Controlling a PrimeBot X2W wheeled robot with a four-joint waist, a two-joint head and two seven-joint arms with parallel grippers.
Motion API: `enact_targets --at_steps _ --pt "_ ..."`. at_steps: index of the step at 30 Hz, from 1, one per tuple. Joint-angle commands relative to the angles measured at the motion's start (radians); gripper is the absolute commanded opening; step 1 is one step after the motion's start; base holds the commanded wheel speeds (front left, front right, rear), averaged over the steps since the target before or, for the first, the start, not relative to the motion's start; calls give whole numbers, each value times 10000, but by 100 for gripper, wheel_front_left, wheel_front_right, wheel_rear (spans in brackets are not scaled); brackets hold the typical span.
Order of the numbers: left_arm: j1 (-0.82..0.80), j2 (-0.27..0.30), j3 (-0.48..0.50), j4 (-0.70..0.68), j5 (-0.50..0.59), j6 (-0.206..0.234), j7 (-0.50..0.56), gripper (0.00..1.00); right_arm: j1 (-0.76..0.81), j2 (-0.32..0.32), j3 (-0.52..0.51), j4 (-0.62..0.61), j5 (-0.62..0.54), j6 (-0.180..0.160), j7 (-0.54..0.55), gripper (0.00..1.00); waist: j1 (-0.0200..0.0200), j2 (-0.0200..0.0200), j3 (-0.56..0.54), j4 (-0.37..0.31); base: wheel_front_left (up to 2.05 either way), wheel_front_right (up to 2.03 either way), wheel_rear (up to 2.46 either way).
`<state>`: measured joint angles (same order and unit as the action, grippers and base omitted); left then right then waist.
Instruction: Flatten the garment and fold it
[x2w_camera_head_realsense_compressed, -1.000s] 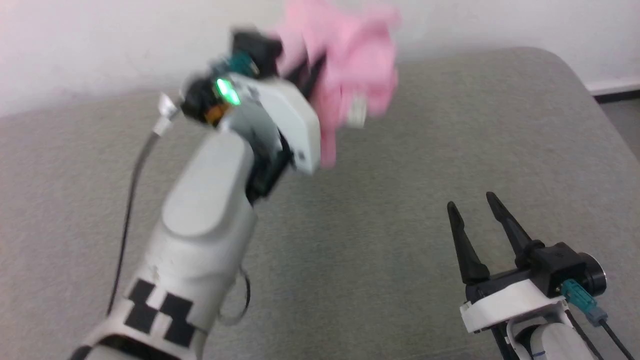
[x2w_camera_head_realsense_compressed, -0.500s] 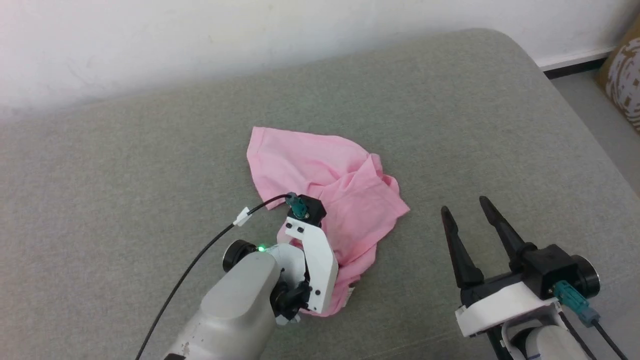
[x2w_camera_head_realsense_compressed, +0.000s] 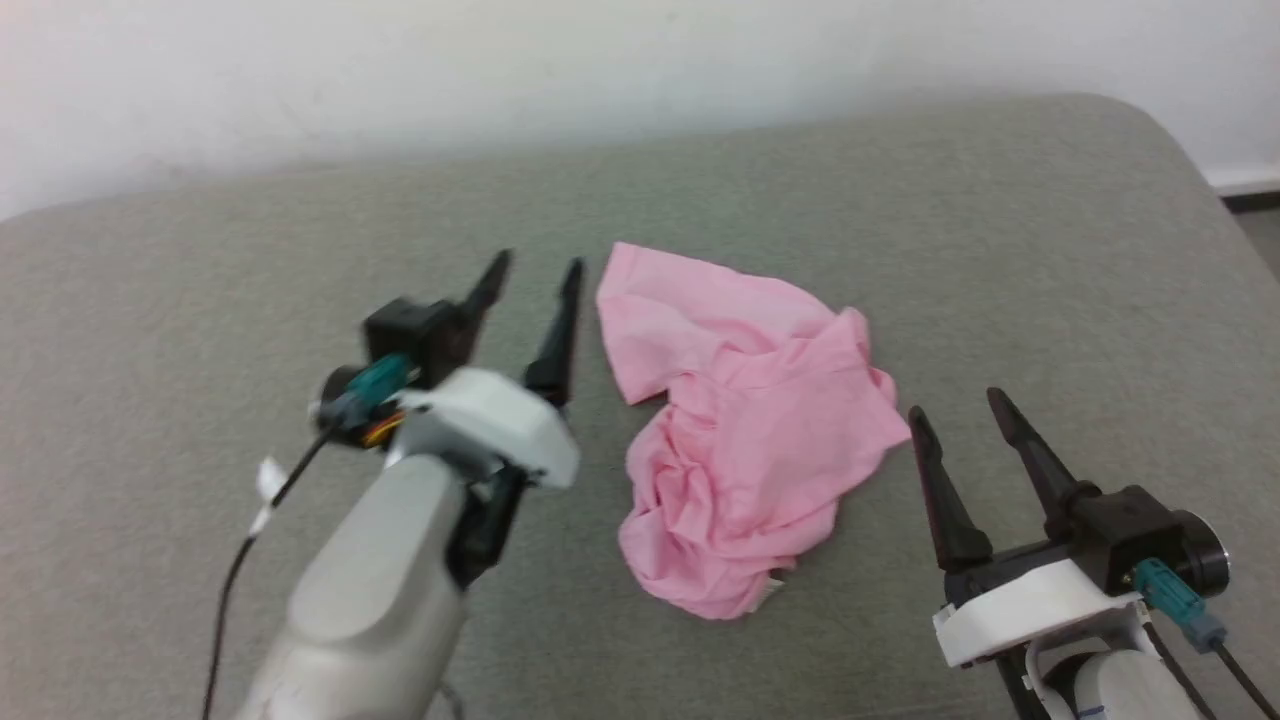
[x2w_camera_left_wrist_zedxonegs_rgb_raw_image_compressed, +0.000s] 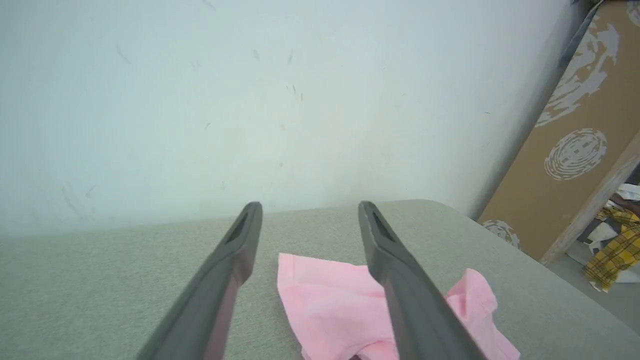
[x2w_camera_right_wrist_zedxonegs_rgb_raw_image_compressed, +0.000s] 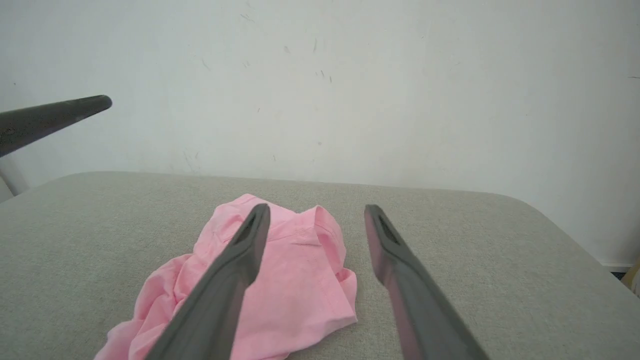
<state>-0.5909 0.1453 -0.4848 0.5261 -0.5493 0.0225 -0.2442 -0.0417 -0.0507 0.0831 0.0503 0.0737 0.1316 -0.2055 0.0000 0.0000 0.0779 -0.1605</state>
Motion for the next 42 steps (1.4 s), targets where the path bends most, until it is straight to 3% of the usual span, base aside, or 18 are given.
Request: enact_targets --at_steps 1,7,14,27,29,30,35,42 --pt "680 339 418 -555 335 301 -150 100 19 5 -96 -75 -40 -9 32 100 0 0 -100 630 0 0 0" --pt "2280 604 2054 -2831 1300 718 -171 100 -76 5 -333 -83 -61 -9 100 100 0 0 -50 1118 0 0 0" --pt "4130 267 3505 -4165 2320 353 -174 100 -599 5 -958 559 65 -9 859 100 0 0 61 1576 0 0 0" --pt "4976 -730 4599 -4901 3335 -404 -175 100 -3805 5 -1663 3910 181 -9 5316 100 0 0 661 2045 0 0 0" --pt "4951 -795 4697 -4857 3386 -494 -175 100 -4098 5 -1427 4152 224 -9 5931 39 0 0 678 2084 0 0 0" --pt "4943 -820 4737 -4836 3409 -533 -175 100 -4198 5 -1281 4202 254 -9 6155 0 0 0 674 2100 0 0 0" --pt "4999 -905 4812 -4698 3490 -707 -175 100 -4420 5 -361 3770 720 -9 6753 0 0 0 488 2217 0 0 0" --pt "5025 -942 4808 -4619 3513 -779 -175 100 -5267 5 1072 2280 1553 -9 6591 0 0 0 286 2245 0 0 0"
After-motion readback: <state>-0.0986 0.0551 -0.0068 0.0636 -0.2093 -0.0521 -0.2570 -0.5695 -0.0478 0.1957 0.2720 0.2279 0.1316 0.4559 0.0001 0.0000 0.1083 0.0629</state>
